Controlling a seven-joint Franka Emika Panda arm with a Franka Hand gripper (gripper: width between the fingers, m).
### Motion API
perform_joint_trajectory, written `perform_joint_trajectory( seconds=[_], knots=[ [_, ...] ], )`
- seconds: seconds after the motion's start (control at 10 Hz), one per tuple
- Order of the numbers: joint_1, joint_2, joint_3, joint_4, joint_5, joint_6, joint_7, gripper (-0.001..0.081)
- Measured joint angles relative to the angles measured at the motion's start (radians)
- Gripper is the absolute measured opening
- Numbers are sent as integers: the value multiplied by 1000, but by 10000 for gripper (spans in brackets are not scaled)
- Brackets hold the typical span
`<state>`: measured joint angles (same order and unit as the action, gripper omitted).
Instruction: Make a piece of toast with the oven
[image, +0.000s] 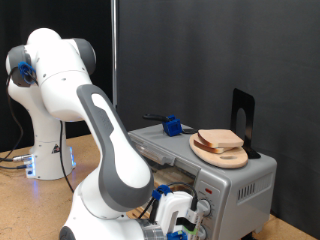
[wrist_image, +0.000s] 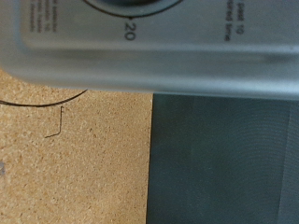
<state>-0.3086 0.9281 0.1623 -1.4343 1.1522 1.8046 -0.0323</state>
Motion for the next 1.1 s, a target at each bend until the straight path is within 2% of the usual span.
perform_joint_trajectory(
  seconds=[0.1,0.2,0.3,0.4,0.5,0.6,0.7,0.9,1.1],
  knots=[
    [3,1,0,0,0,0,0,609],
    [4,3,0,0,0,0,0,609],
    [5,6,0,0,0,0,0,423],
    [5,8,0,0,0,0,0,423],
    [6,9,0,1,0,-1,0,288],
    [6,6,1,4,0,-10,2,288],
    [6,5,1,4,0,-11,3,105],
    [6,1,3,-2,3,-1,-30,95],
    [6,-47,12,-78,52,86,-224,95]
  ],
)
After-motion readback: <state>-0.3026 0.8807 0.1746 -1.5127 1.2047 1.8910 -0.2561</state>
